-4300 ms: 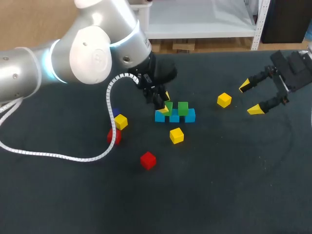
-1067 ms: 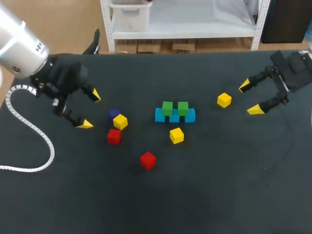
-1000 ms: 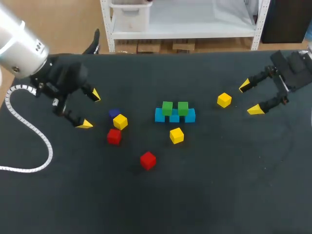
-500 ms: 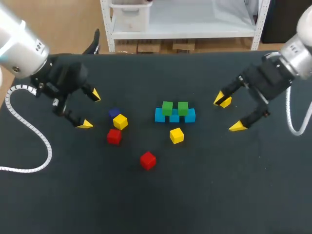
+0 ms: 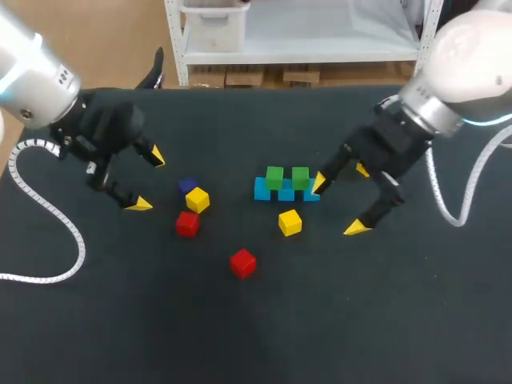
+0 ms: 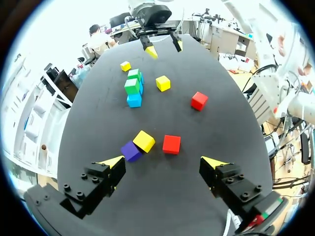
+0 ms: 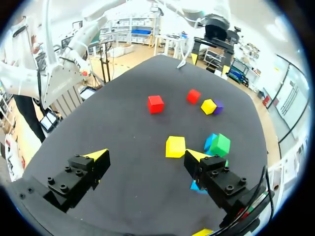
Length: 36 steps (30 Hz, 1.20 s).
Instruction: Place the blue cubes, place green cubes on the blue cubes, place the yellow cubes on the green cubes, then place the red cubes on the yellow cubes, and place purple cube on the red cubes.
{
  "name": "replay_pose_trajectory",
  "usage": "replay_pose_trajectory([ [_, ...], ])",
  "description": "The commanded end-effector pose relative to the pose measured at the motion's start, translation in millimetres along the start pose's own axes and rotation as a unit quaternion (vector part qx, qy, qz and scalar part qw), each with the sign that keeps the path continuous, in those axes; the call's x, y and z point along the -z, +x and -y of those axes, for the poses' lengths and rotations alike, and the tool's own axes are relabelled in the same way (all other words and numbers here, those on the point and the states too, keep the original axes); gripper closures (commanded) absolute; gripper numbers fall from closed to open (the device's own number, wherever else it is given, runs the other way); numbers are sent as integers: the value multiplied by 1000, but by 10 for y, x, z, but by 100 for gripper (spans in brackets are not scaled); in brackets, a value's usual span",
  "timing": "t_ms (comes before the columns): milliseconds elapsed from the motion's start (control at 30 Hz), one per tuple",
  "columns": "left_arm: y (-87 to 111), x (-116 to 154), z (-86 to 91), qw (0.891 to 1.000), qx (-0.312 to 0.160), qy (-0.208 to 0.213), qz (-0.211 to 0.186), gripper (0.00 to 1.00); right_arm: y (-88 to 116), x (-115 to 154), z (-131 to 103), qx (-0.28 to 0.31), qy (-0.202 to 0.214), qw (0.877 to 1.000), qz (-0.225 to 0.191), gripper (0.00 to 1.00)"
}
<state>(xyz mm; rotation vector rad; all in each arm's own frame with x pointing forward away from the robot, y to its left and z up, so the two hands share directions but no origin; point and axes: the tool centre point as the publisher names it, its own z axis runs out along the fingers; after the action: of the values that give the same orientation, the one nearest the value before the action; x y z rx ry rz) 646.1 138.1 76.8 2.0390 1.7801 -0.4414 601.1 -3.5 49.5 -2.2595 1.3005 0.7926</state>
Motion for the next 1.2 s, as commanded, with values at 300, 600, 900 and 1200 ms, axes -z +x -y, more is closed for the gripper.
replay_pose_trajectory([
  [300, 14, 1, 4, 1000, -2, -1, 2, 0, -42, -295, 211, 13, -30, 999, 2, 0],
  [600, 14, 1, 4, 1000, -2, -1, 2, 0, -6, -417, 216, -3, -22, 1000, -5, 0],
  [900, 14, 1, 4, 1000, -2, -1, 2, 0, 47, -502, 249, -24, -12, 999, -21, 0],
  [1200, 14, 1, 4, 1000, -2, -1, 2, 0, 87, -574, 291, -23, -13, 998, -59, 0],
])
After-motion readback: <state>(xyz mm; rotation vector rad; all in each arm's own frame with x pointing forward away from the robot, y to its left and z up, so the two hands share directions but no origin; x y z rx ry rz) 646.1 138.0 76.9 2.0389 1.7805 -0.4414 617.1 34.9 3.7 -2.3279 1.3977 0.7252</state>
